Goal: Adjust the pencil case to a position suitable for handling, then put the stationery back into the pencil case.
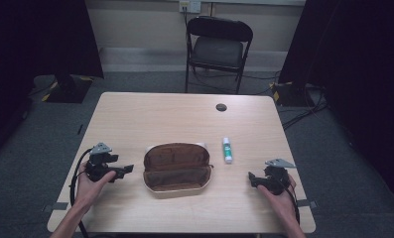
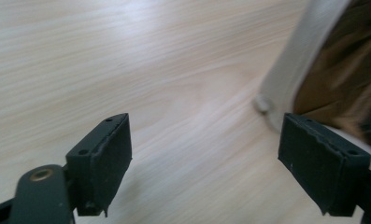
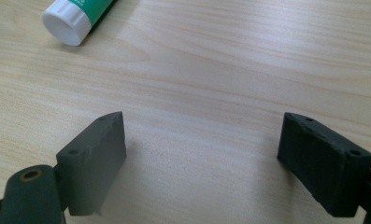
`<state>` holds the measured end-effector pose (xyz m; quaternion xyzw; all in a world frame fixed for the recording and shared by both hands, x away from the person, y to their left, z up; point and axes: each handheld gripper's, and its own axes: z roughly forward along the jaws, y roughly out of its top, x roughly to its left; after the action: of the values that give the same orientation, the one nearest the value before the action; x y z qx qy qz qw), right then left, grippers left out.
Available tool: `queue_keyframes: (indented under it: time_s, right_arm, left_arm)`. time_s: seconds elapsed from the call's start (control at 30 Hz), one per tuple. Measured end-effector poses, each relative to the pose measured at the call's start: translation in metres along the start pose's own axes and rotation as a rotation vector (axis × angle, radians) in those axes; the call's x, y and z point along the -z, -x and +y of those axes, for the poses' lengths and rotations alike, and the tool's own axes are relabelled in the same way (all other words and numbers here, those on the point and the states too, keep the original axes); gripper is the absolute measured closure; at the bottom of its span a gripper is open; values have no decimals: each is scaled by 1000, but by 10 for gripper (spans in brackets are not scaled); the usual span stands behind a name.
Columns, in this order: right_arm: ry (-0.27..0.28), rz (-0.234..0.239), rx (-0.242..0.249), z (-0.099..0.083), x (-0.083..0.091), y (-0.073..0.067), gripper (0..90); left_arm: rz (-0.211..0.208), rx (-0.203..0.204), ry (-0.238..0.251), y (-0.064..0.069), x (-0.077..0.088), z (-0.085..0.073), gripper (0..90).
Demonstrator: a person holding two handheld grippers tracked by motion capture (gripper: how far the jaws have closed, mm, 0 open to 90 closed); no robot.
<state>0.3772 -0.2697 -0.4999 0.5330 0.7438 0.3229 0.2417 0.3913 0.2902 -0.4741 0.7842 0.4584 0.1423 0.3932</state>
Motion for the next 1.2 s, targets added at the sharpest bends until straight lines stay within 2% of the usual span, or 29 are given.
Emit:
queue_keyframes:
  time_s: [0.03, 0.07, 0.1, 0.13, 0.2, 0.27, 0.33, 0.4, 0.5, 0.53, 0.57, 0.6, 0.77, 0.9, 1.2]
  right_arm:
    - [-2, 6, 4, 1, -1, 0, 144]
    - [-6, 4, 4, 2, -1, -1, 144]
    - [-11, 6, 5, 3, -2, -1, 145]
    - [-9, 11, 6, 3, -2, -1, 146]
    - [-9, 14, 7, 4, -2, -2, 160]
    - [-11, 22, 14, 4, -1, -2, 197]
    - [-9, 24, 15, 5, 0, -3, 188]
    - [-12, 31, 17, 8, 1, -5, 194]
    - [17, 53, 31, 13, 6, -10, 214]
    - [27, 63, 37, 16, 7, -13, 221]
    - [32, 74, 43, 18, 7, -14, 229]
    - [48, 86, 47, 21, 8, -17, 240]
    - [78, 133, 83, 37, 5, -29, 295]
    - [80, 174, 111, 52, -5, -38, 331]
    - [78, 216, 117, 76, -26, -49, 394]
  left_arm:
    - [0, 0, 0, 0, 0, 0, 200]
    - [10, -10, -40, -1, -4, -3, 204]
    - [10, -10, -40, -1, -4, -3, 195]
    - [21, -28, -73, -1, -9, -6, 179]
    - [47, -41, -75, 1, -12, -7, 180]
    - [49, -68, -82, 4, -14, -7, 164]
    - [50, -88, -110, 6, -19, -9, 163]
    - [79, -118, -115, 9, -22, -10, 139]
    - [77, -113, -101, 11, -24, -11, 121]
    - [78, -115, -86, 10, -24, -13, 102]
    - [82, -117, -50, 10, -25, -16, 88]
    - [82, -118, -41, 10, -25, -18, 73]
    - [87, -114, -42, 10, -25, -18, 63]
    - [96, -103, -46, 11, -26, -17, 45]
    - [98, -100, -51, 12, -27, -17, 25]
